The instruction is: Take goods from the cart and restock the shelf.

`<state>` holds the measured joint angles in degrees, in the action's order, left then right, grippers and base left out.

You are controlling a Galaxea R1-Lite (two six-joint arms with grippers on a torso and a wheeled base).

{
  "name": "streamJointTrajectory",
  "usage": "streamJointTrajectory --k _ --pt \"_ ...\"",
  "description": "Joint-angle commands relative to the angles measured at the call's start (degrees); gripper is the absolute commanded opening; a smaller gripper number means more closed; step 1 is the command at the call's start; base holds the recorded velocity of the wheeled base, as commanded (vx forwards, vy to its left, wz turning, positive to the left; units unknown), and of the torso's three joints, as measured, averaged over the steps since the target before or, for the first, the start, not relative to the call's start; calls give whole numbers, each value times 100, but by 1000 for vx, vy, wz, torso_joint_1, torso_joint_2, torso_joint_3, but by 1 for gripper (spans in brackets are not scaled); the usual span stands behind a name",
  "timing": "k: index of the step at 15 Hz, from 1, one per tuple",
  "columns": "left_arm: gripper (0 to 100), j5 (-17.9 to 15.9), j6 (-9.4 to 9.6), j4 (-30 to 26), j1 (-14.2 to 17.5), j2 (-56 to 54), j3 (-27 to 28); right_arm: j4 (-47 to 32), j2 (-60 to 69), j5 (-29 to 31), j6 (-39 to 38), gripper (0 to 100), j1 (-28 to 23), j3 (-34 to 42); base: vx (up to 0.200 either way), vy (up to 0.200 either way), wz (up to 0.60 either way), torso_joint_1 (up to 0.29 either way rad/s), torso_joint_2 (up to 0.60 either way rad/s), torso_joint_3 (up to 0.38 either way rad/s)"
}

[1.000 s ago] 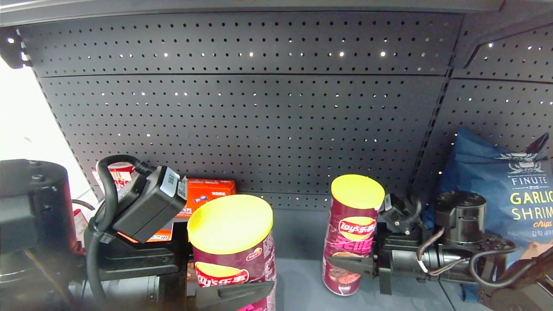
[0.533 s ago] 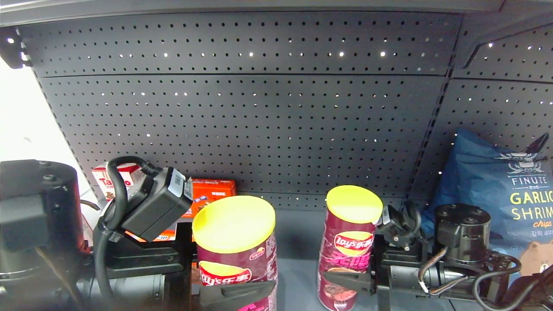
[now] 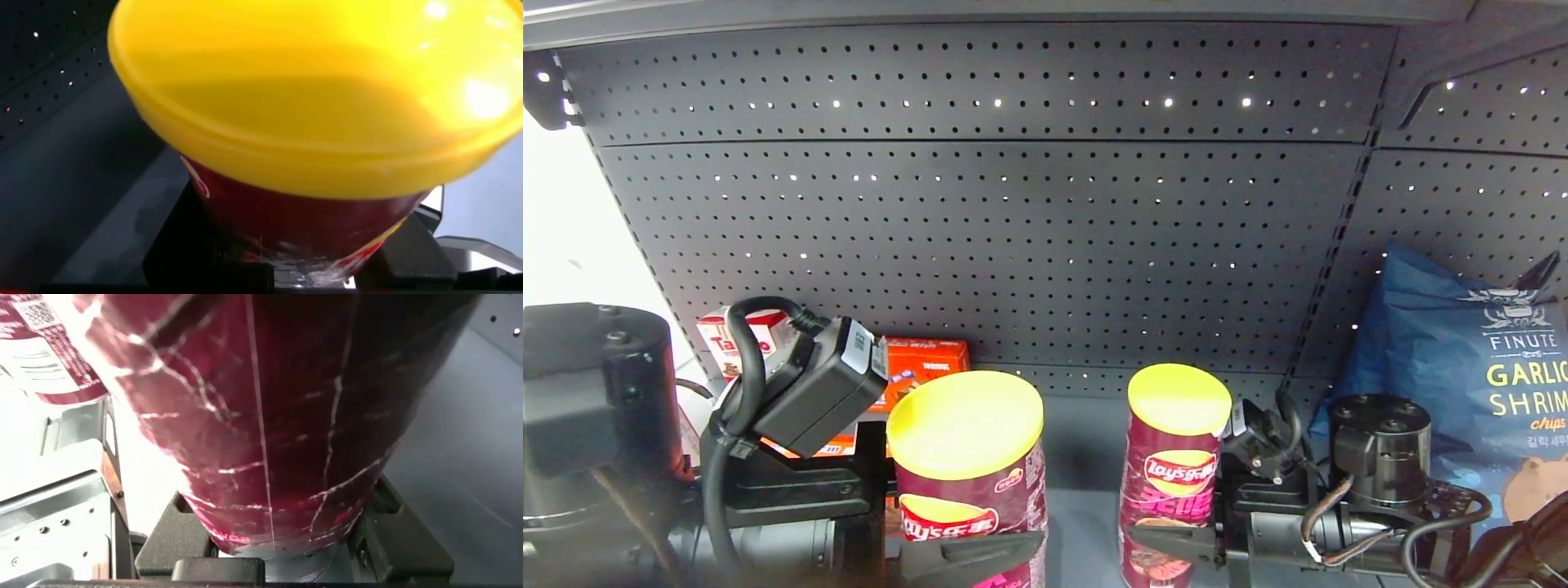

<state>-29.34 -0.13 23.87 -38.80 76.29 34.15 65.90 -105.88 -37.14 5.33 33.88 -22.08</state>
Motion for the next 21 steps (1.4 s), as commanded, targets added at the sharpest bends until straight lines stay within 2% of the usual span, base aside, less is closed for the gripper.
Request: streamJointTrajectory --k 1,4,5,15,18,21 --pt "0 -1 -4 4 -5 9 4 19 -135 49 3 0 75 -7 0 0 0 0 0 0" --pt "0 -1 -4 4 4 18 4 256 -302 58 12 0 101 -7 0 0 0 0 0 0" --pt "0 -1 -4 4 4 18 -4 336 -346 58 12 100 93 -7 0 0 0 0 0 0" --pt "0 -1 -4 4 -5 0 -22 459 5 129 -5 100 66 424 0 0 0 0 0 0" --pt "0 -1 -4 4 -5 -18 -40 459 427 243 -23 100 -74 696 0 0 0 0 0 0" --pt "0 -1 5 4 4 -26 -92 -95 1807 577 -14 100 -189 1250 0 0 0 0 0 0"
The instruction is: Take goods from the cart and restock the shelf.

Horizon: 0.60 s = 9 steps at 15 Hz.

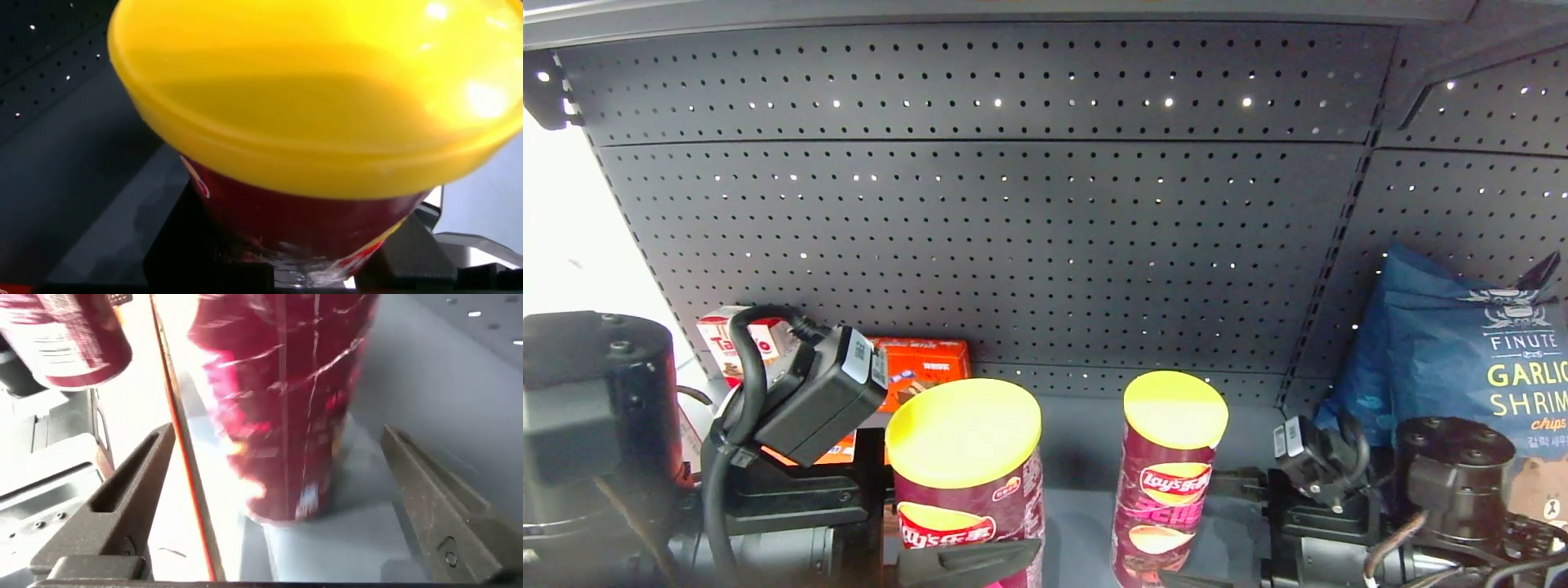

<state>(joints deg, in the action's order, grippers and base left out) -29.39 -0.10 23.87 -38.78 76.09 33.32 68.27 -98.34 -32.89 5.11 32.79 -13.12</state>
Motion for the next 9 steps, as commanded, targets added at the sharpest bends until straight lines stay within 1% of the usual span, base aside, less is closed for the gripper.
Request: streamJointTrajectory --k 1,2,3,4,5,6,7,8,9 --pt "0 -5 1 4 2 -7 -9 -622 1370 151 8 100 -142 380 0 0 0 0 0 0" --pt "0 -5 1 12 -7 -7 -80 -1755 2346 178 8 100 -282 310 0 0 0 0 0 0" --pt "0 -5 10 12 -7 -24 -141 -2713 3102 327 8 100 -379 169 0 0 0 0 0 0" --pt "0 4 10 12 -7 -51 -185 -3214 3462 468 8 100 -405 64 0 0 0 0 0 0" --pt "0 21 10 12 -7 -139 -273 -4533 4394 960 8 100 -405 -226 0 0 0 0 0 0" --pt "0 48 -8 4 -7 -191 -247 -5350 5009 1232 -1 100 -414 -446 0 0 0 0 0 0" --pt "0 56 -8 12 55 -209 -168 -5913 5501 1399 -27 100 -423 -552 0 0 0 0 0 0" --pt "0 48 10 4 239 -209 -18 -6229 5879 1549 -80 100 -423 -552 0 0 0 0 0 0" --pt "0 39 45 4 441 -183 158 -6458 6257 1830 -98 100 -423 -516 0 0 0 0 0 0"
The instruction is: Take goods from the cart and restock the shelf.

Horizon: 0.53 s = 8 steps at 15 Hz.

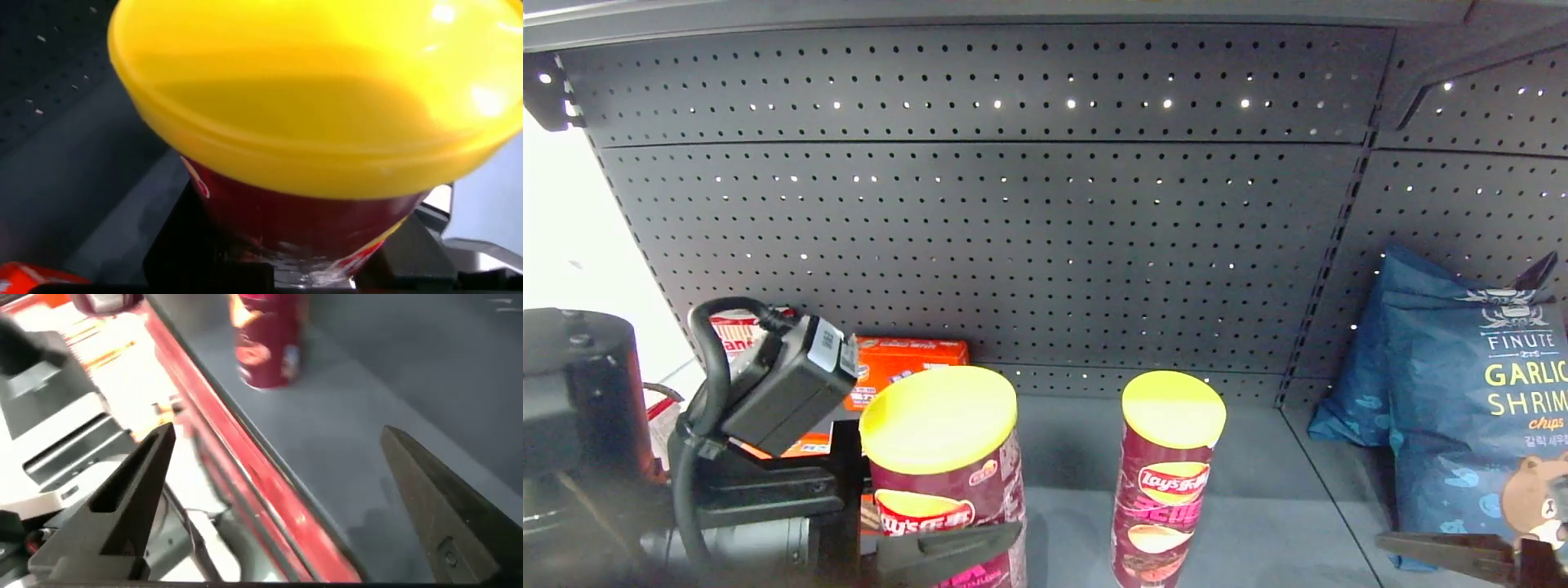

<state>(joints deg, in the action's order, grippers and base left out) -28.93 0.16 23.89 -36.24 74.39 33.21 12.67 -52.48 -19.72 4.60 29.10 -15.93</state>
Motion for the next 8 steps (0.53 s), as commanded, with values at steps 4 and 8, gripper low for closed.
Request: streamJointTrajectory --k 4,8 --pt "0 -43 63 28 522 445 634 -2058 2752 1463 -55 100 -264 -437 0 0 0 0 0 0" --pt "0 -25 46 1179 539 1262 652 -2172 2989 1515 -55 100 -1029 -402 0 0 0 0 0 0"
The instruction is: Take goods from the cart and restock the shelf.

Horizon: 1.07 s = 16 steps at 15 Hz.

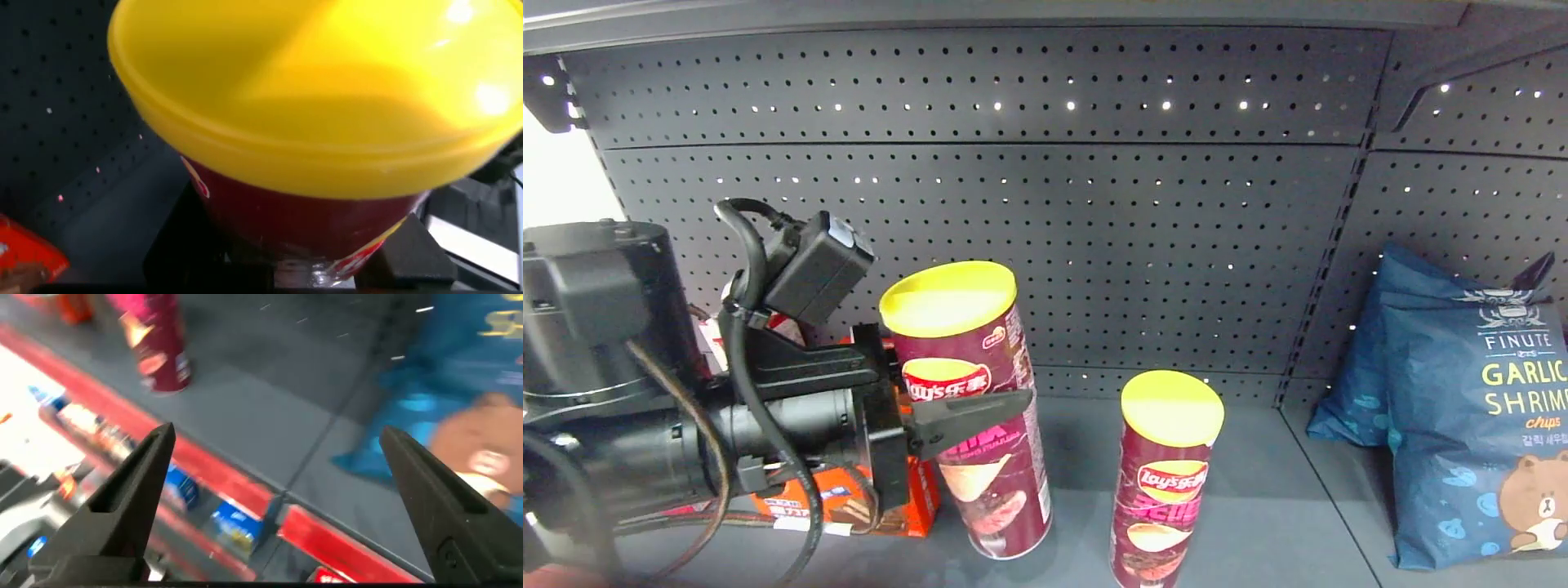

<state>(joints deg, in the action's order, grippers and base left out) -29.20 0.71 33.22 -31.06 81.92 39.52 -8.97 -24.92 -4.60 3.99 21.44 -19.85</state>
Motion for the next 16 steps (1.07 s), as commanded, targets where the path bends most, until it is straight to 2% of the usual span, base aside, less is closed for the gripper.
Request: streamJointTrajectory --k 1,2,5,8,9,14,16 --pt "0 2 -9 326 30 615 47 -8 259 -6 6 100 -316 -19 0 0 0 0 0 0" --pt "0 2 8 431 30 922 223 -17 347 3 6 100 -360 -37 0 0 0 0 0 0" --pt "0 98 246 387 56 1546 715 -70 461 3 6 100 -369 -19 0 0 0 0 0 0" --pt "0 204 272 422 135 2109 1145 -87 453 -6 6 100 -369 -2 0 0 0 0 0 0" --pt "0 485 272 369 127 2328 1365 -87 461 -6 -3 100 -369 33 0 0 0 0 0 0" --pt "0 450 290 431 92 3032 1875 -70 488 -6 -144 100 -360 42 0 0 0 0 0 0" --pt "0 450 290 431 56 3427 2323 -52 514 -6 -161 100 -360 7 0 0 0 0 0 0"
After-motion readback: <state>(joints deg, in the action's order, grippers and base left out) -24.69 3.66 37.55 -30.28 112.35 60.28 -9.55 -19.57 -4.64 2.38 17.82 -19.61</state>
